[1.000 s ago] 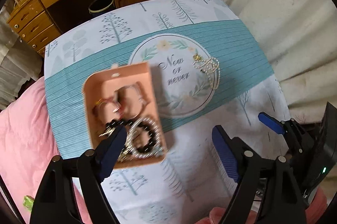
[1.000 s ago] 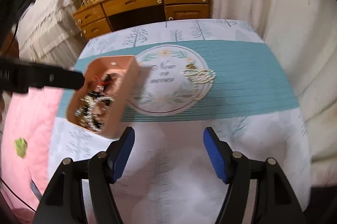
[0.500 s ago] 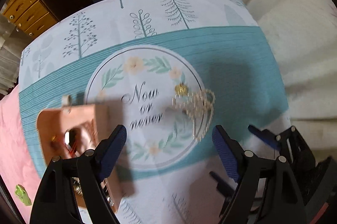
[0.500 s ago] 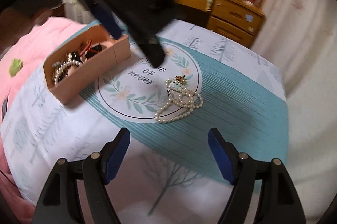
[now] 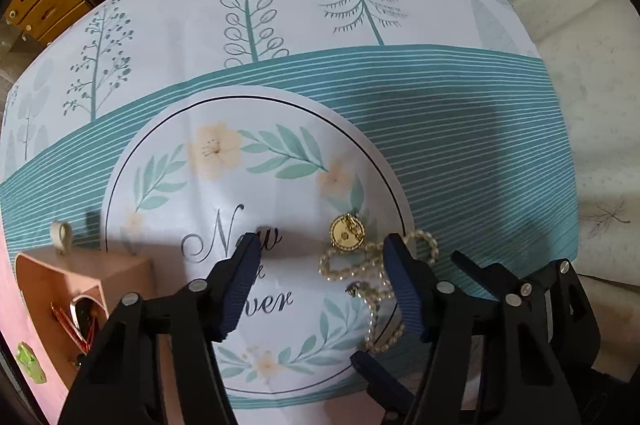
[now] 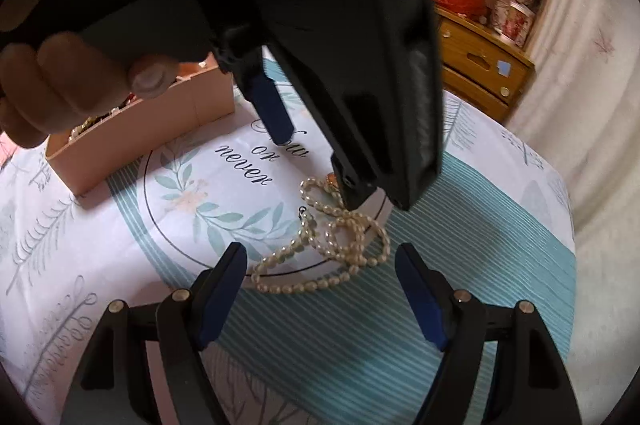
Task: Organize jewelry
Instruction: 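Grasp the gold pendant with the left gripper while the right grasps the pearl strand, then carry the pearl necklace over the pink tray with both grippers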
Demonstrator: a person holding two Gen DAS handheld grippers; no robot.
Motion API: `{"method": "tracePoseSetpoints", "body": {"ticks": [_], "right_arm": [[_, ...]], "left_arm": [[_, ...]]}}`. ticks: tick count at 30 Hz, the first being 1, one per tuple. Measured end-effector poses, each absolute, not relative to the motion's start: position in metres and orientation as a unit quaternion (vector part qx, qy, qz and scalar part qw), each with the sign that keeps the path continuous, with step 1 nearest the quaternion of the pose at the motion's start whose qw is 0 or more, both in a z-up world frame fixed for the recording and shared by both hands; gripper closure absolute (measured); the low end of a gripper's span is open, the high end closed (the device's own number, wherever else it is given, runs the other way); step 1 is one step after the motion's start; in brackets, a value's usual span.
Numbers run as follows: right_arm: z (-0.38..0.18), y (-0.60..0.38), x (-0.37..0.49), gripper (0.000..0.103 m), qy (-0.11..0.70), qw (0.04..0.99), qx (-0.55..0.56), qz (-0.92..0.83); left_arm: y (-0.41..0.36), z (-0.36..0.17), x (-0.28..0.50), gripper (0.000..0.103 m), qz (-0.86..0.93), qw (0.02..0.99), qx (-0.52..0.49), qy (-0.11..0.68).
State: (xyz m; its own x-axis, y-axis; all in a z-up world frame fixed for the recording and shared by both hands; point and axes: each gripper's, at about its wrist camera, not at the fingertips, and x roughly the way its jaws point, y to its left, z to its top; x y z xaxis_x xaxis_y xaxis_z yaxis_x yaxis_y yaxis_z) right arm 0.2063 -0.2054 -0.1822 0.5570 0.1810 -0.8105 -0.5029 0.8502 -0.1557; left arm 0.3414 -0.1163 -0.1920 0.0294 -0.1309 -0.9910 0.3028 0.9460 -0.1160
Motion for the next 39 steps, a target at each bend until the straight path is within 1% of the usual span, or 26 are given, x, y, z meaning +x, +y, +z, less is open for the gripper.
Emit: {"method": "tracePoseSetpoints", "body": {"ticks": [3, 5, 7, 8, 9, 10, 11, 12, 13, 14, 15, 16, 17, 18, 21, 22, 23, 29, 33, 39], "right_arm": [[-0.183, -0.204, 0.209, 0.026, 0.422, 0.863, -0.191, 0.203], [-0.183, -0.205, 0.211, 0.026, 0.427, 0.862, -0.183, 0.205], [-0.184, -0.208, 0.215, 0.026, 0.434, 0.861, -0.167, 0.208], [-0.184, -0.209, 0.217, 0.027, 0.438, 0.86, -0.158, 0.209], [-0.184, -0.212, 0.22, 0.027, 0.442, 0.86, -0.147, 0.207], [-0.185, -0.215, 0.222, 0.028, 0.449, 0.859, -0.13, 0.208], [-0.184, -0.218, 0.223, 0.032, 0.451, 0.86, -0.121, 0.206], [-0.182, -0.218, 0.222, 0.037, 0.448, 0.863, -0.124, 0.198], [-0.181, -0.217, 0.221, 0.041, 0.448, 0.864, -0.121, 0.199], [-0.179, -0.216, 0.22, 0.05, 0.445, 0.865, -0.122, 0.198], [-0.178, -0.216, 0.219, 0.061, 0.444, 0.865, -0.122, 0.2], [-0.175, -0.214, 0.218, 0.067, 0.442, 0.866, -0.121, 0.2], [-0.175, -0.213, 0.217, 0.075, 0.442, 0.866, -0.12, 0.202], [-0.174, -0.211, 0.216, 0.08, 0.442, 0.866, -0.119, 0.202], [-0.17, -0.209, 0.216, 0.087, 0.449, 0.865, -0.104, 0.199], [-0.169, -0.209, 0.216, 0.088, 0.454, 0.863, -0.086, 0.202], [-0.167, -0.213, 0.217, 0.092, 0.463, 0.86, -0.053, 0.208], [-0.171, -0.229, 0.211, 0.093, 0.496, 0.843, 0.057, 0.201], [-0.171, -0.225, 0.195, 0.094, 0.511, 0.831, 0.087, 0.201], [-0.16, -0.212, 0.164, 0.094, 0.522, 0.819, 0.11, 0.211]], "left_arm": [[-0.122, -0.192, 0.342, 0.044, -0.157, 0.722, 0.063, 0.671], [-0.127, -0.193, 0.342, 0.047, -0.161, 0.723, 0.073, 0.668], [-0.133, -0.194, 0.341, 0.054, -0.163, 0.722, 0.09, 0.666], [-0.135, -0.194, 0.341, 0.056, -0.166, 0.722, 0.094, 0.665], [-0.137, -0.194, 0.341, 0.059, -0.17, 0.722, 0.093, 0.664], [-0.14, -0.196, 0.346, 0.064, -0.171, 0.722, 0.093, 0.664], [-0.141, -0.197, 0.346, 0.066, -0.17, 0.723, 0.093, 0.663], [-0.141, -0.197, 0.347, 0.073, -0.17, 0.724, 0.092, 0.662], [-0.143, -0.195, 0.348, 0.08, -0.169, 0.724, 0.091, 0.662], [-0.139, -0.193, 0.349, 0.083, -0.169, 0.725, 0.09, 0.661], [-0.138, -0.193, 0.349, 0.087, -0.17, 0.726, 0.088, 0.661], [-0.136, -0.192, 0.348, 0.087, -0.17, 0.727, 0.087, 0.66], [-0.135, -0.191, 0.348, 0.087, -0.17, 0.727, 0.087, 0.66], [-0.134, -0.191, 0.346, 0.087, -0.17, 0.728, 0.086, 0.659], [-0.128, -0.19, 0.344, 0.088, -0.17, 0.732, 0.077, 0.655], [-0.125, -0.19, 0.344, 0.088, -0.171, 0.733, 0.071, 0.654], [-0.121, -0.189, 0.343, 0.088, -0.172, 0.734, 0.066, 0.654], [-0.106, -0.189, 0.339, 0.088, -0.165, 0.729, 0.046, 0.663], [-0.096, -0.181, 0.332, 0.088, -0.16, 0.728, 0.042, 0.665], [-0.077, -0.151, 0.317, 0.088, -0.158, 0.734, 0.044, 0.659]]}}
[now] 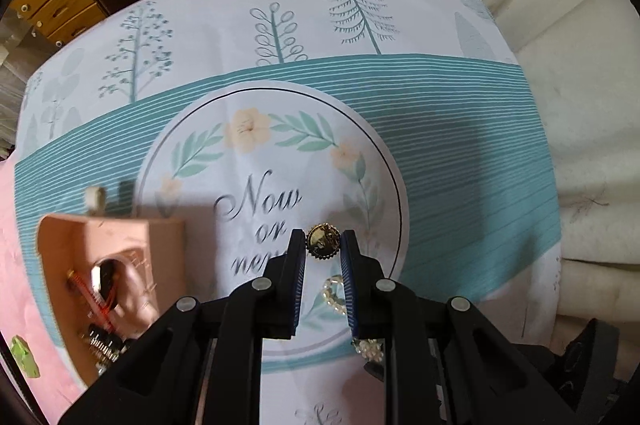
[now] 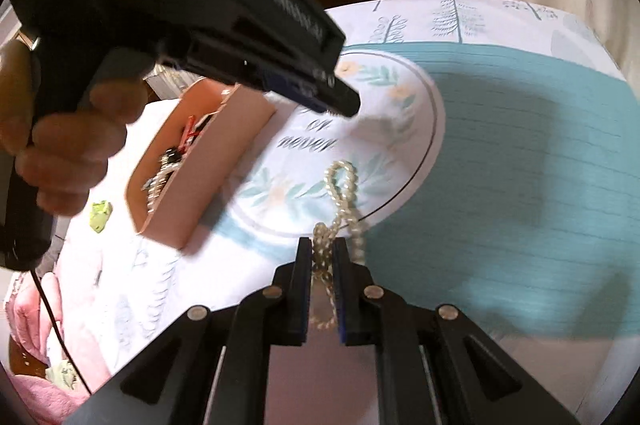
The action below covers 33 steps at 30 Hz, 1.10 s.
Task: Organize jewelry
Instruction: 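Carry the pearl necklace over the pink tray with both grippers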
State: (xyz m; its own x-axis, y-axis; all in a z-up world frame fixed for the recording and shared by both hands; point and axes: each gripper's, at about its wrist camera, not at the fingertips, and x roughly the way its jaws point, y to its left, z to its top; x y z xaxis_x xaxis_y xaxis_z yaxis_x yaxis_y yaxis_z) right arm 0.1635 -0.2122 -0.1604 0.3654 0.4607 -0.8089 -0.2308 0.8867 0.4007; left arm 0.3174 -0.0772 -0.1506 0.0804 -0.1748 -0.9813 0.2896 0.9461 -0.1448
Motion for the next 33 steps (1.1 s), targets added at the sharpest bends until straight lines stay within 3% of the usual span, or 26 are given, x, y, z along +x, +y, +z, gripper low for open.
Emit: {"method": "tracePoseSetpoints", "body": {"ticks": [18, 33], "right_arm": [[-0.074, -0.174, 0.158, 0.093, 0.448, 0.864, 0.133, 0.187], [-0.01, -0.094, 0.159, 0.093, 0.334, 0.926, 0.161, 0.073]], "left_arm": [[0.027, -0.047, 0.265, 0.087, -0.16, 0.773, 0.019, 0.614], [0.116, -0.05, 0.244, 0.087, -0.275, 0.767, 0.068, 0.576]]}}
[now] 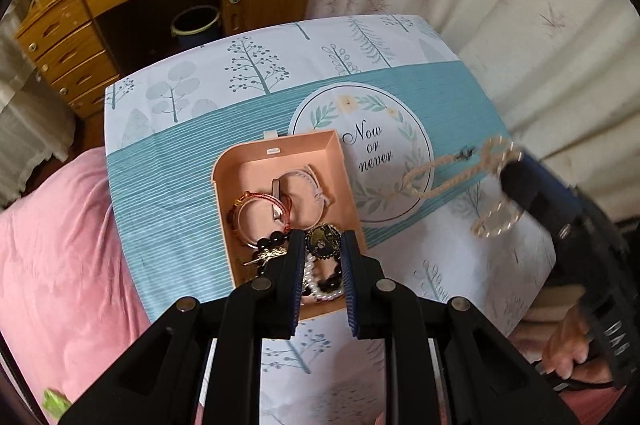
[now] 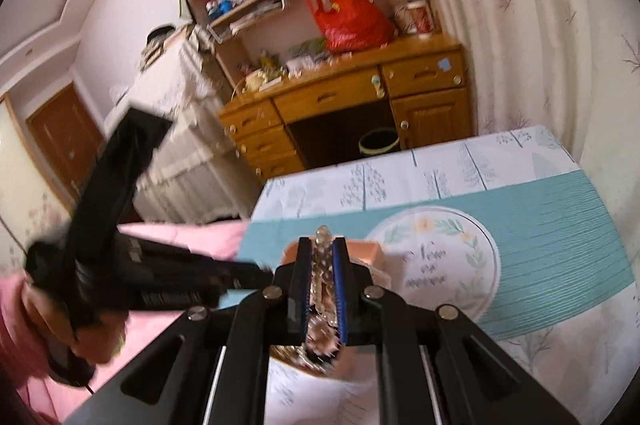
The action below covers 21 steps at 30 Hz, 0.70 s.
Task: Organize jewelry
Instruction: 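Carry the pearl necklace over the pink tray with both grippers, then lower the necklace into the tray and open both grippers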
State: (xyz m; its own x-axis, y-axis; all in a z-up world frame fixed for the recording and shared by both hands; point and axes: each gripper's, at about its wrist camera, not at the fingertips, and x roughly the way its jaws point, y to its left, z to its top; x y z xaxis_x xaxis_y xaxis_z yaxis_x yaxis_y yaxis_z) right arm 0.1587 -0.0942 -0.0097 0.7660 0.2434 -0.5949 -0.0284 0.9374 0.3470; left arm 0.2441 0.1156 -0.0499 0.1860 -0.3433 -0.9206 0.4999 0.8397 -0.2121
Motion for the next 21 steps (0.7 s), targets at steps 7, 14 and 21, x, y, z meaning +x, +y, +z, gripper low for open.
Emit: {"method": "tracePoseSetpoints", "body": {"ticks": [7, 14, 21], "right_arm": [[-0.016, -0.068, 0.161, 0.093, 0.33, 0.925, 0.178, 0.061], [-0.027, -0.057, 0.158, 0.092, 0.379, 0.907, 0.174, 0.063], [-0.027, -0.073, 0.134, 0.067, 0.383, 0.906, 0.163, 0.071]], "left_arm": [[0.13, -0.061, 0.242, 0.087, -0.304, 0.761, 0.074, 0.568], [0.133, -0.055, 0.229, 0.055, -0.303, 0.774, 0.106, 0.546], [0.133, -0.049, 0.207, 0.039, -0.237, 0.791, 0.112, 0.553]]}}
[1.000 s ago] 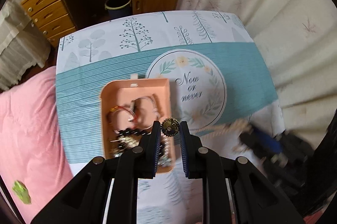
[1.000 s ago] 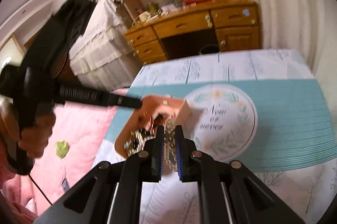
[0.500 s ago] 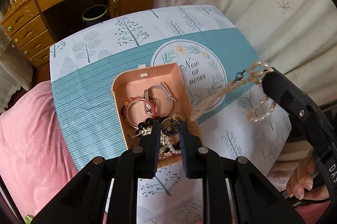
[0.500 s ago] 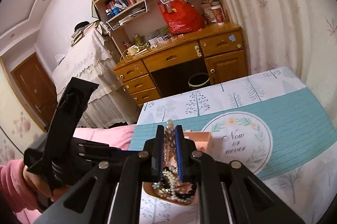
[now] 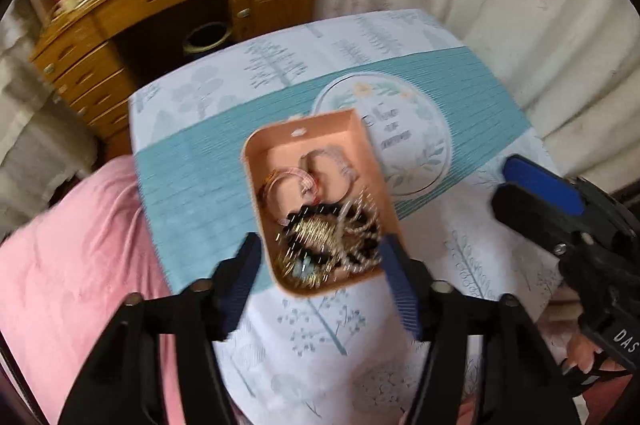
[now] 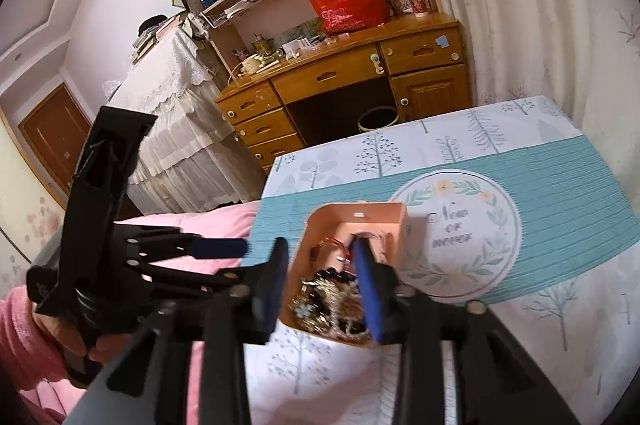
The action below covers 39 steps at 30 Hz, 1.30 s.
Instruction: Organize jewelry
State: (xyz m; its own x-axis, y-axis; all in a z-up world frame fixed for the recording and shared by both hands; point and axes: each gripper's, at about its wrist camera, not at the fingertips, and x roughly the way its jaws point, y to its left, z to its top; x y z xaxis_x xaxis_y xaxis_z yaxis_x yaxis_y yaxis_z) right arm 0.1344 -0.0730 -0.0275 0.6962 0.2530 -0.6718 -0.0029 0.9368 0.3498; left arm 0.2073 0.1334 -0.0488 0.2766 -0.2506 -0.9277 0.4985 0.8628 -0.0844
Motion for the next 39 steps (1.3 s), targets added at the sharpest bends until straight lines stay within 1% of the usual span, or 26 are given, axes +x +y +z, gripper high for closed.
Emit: {"method": "tracePoseSetpoints", "body": {"ticks": [1, 2, 3, 4, 5, 9, 12, 14, 16, 18, 20, 24, 27, 30, 35, 37, 39], "right_arm": [[-0.029, -0.078, 0.13, 0.066, 0.393, 0.902, 0.164, 0.073], [-0.031, -0.082, 0.126, 0.063, 0.401, 0.898, 0.164, 0.074], [-0.033, -0.089, 0.121, 0.056, 0.414, 0.893, 0.164, 0.075], [-0.036, -0.097, 0.113, 0.052, 0.428, 0.886, 0.16, 0.076], [-0.038, -0.103, 0.107, 0.046, 0.438, 0.882, 0.157, 0.076], [-0.046, -0.137, 0.076, 0.038, 0.493, 0.856, 0.129, 0.088], [-0.05, -0.162, 0.05, 0.032, 0.52, 0.843, 0.101, 0.094], [-0.052, -0.182, 0.031, 0.031, 0.54, 0.831, 0.094, 0.09], [-0.054, -0.199, 0.016, 0.027, 0.554, 0.822, 0.101, 0.088], [-0.054, -0.214, 0.004, 0.02, 0.564, 0.813, 0.116, 0.083], [-0.054, -0.225, -0.006, 0.018, 0.572, 0.806, 0.13, 0.078], [-0.05, -0.239, -0.017, 0.017, 0.59, 0.794, 0.13, 0.066], [-0.041, -0.247, -0.023, 0.017, 0.602, 0.781, 0.148, 0.075], [-0.025, -0.249, -0.03, 0.017, 0.597, 0.786, 0.144, 0.071], [0.003, -0.253, -0.04, 0.017, 0.577, 0.801, 0.142, 0.07], [0.009, -0.255, -0.043, 0.017, 0.568, 0.805, 0.154, 0.078], [0.013, -0.253, -0.047, 0.017, 0.559, 0.814, 0.141, 0.067]], "left_arm": [[0.135, -0.048, 0.201, 0.037, -0.223, 0.792, 0.104, 0.559], [0.136, -0.048, 0.193, 0.034, -0.209, 0.793, 0.094, 0.565], [0.136, -0.048, 0.187, 0.026, -0.197, 0.794, 0.087, 0.569], [0.135, -0.048, 0.177, 0.025, -0.182, 0.796, 0.075, 0.573], [0.133, -0.049, 0.166, 0.024, -0.168, 0.797, 0.062, 0.576], [0.12, -0.057, 0.123, 0.022, -0.118, 0.788, -0.013, 0.604], [0.104, -0.065, 0.091, 0.021, -0.11, 0.787, -0.068, 0.603], [0.088, -0.07, 0.07, 0.021, -0.089, 0.784, -0.078, 0.609], [0.071, -0.073, 0.052, 0.021, -0.08, 0.784, -0.079, 0.61], [0.055, -0.071, 0.039, 0.02, -0.073, 0.789, -0.067, 0.606], [0.035, -0.067, 0.029, 0.018, -0.074, 0.793, -0.046, 0.603], [0.005, -0.048, 0.015, 0.014, -0.077, 0.806, -0.01, 0.587], [-0.009, -0.033, 0.01, 0.005, -0.079, 0.811, -0.001, 0.58], [-0.018, -0.013, 0.001, 0.001, -0.078, 0.819, -0.005, 0.568], [-0.023, 0.013, -0.013, 0.001, -0.05, 0.838, 0.005, 0.544], [-0.023, 0.017, -0.019, 0.001, -0.041, 0.842, 0.007, 0.539], [-0.023, 0.017, -0.026, 0.001, -0.036, 0.842, 0.005, 0.539]]}}
